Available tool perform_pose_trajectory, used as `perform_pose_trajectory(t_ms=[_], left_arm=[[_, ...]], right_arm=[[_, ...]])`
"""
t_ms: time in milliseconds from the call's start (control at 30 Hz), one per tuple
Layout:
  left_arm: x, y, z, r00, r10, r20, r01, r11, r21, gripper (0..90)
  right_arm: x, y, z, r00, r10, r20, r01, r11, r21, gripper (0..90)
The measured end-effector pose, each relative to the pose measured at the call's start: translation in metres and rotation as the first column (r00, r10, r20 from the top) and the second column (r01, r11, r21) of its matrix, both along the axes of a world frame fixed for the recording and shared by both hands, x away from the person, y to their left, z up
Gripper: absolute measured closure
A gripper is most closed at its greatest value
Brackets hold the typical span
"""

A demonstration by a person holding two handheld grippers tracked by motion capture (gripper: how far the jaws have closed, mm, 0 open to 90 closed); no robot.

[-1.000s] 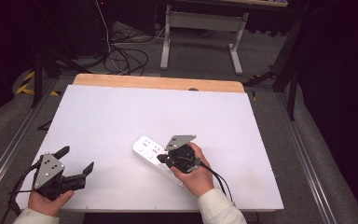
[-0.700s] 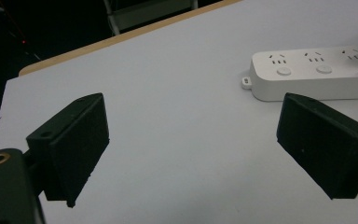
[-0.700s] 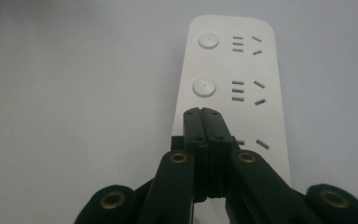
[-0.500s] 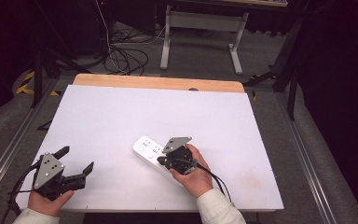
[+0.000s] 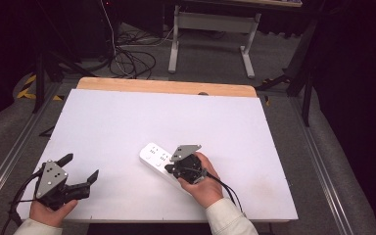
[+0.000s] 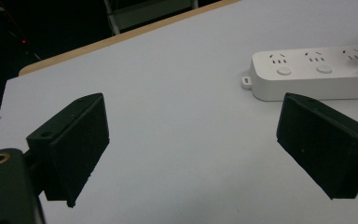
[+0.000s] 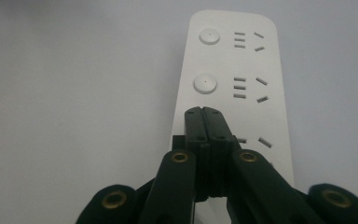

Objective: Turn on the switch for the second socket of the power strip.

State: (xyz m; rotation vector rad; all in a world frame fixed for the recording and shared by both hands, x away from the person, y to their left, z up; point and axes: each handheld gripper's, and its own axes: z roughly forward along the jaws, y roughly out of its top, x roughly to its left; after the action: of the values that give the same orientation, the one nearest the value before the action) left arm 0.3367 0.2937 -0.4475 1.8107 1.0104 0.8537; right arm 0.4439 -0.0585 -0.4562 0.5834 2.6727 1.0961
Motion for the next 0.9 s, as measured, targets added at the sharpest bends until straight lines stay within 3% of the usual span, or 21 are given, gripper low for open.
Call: perform_pose_trajectory(t_ms=[467, 900], left_arm=[[-0.0001, -0.0008, -0.0001, 1.0, -0.001, -0.003, 0.001, 1.0, 0.002, 9.8], [-0.0001, -0.0012, -0.0002, 1.0, 0.003, -0.003, -0.003, 1.0, 0.003, 9.8]], right_arm=[[-0.002, 0.0032, -0.0006, 0.9998, -0.011, 0.015, 0.011, 0.9994, -0.032, 90.0], [-0.0012, 0.0031, -0.0017, 0.9999, -0.014, 0.004, 0.015, 0.9995, -0.027, 90.0]])
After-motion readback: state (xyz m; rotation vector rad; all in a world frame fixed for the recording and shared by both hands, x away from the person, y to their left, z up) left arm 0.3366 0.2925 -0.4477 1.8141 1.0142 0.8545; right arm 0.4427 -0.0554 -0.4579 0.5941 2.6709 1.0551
